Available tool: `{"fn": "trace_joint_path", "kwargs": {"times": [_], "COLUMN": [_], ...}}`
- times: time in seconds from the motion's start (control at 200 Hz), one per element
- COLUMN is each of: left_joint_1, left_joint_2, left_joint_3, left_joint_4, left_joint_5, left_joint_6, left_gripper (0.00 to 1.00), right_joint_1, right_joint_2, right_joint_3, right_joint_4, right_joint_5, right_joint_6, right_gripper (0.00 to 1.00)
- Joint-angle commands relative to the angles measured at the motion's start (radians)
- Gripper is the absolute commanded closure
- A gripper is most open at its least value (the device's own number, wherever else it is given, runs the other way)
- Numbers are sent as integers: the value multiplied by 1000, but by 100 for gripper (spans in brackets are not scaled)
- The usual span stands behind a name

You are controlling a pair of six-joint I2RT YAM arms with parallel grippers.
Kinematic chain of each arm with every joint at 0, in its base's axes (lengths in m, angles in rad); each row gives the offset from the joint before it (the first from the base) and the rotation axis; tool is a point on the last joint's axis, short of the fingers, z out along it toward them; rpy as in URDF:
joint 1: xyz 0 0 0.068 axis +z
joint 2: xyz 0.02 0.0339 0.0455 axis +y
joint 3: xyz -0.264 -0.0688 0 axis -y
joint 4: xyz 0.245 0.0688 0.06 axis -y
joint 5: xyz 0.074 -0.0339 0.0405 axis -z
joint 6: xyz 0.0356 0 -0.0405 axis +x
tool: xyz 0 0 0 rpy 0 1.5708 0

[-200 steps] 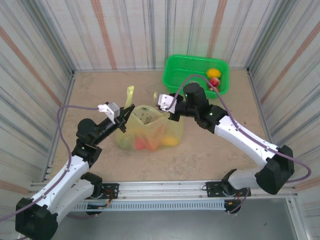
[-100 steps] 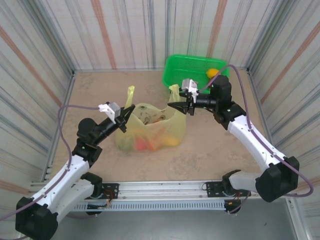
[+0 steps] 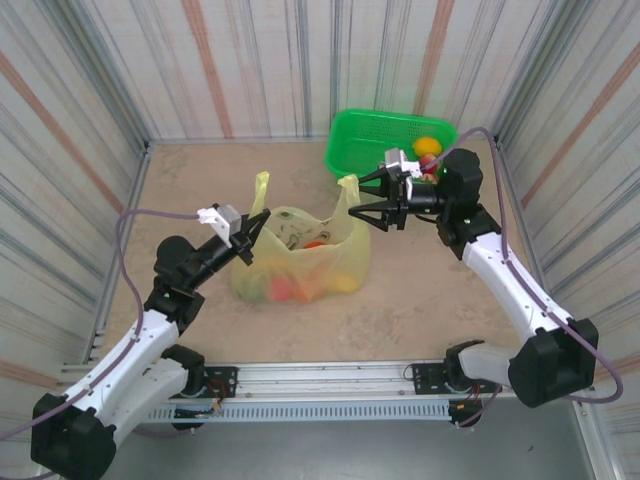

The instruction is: Place the fake fruits into the plastic bag and tie a complex knot

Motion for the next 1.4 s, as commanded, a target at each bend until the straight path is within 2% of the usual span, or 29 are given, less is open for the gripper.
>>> {"fn": "trace_joint_path", "kwargs": {"times": [0.0,0.095,0.326,0.576,0.761,1.027,1.177,1.322,1.393], "left_joint_1": [5,5,0,-6,-10,-11,-12,-12,-12], "left_joint_2": [-19,-21,-26,-27,-27,-15,-16,-16,-12], "left_joint_3": [0,0,0,0,-1,0,0,4,16], "left_joint_4": [10,11,10,5,6,12,11,-1,-28], "left_joint_5": [4,3,3,1,3,10,5,2,4], "left_joint_6": [11,10,12,15,15,14,16,22,31], "left_gripper": [100,100,100,100,100,100,100,100,100], "right_joint_1": [-22,-58,-59,-71,-60,-16,24,35,62], "right_joint_2": [-79,-109,-112,2,113,221,239,202,161], "right_joint_3": [-18,-50,-102,-74,-39,33,55,50,50], "right_joint_4": [-108,-179,-159,-121,0,59,36,-63,-146], "right_joint_5": [21,60,0,2,-38,-36,-12,76,176], "right_joint_6": [-55,-117,-102,-121,-35,7,0,-77,-151], "right_gripper": [27,27,27,28,28,31,42,69,80]}}
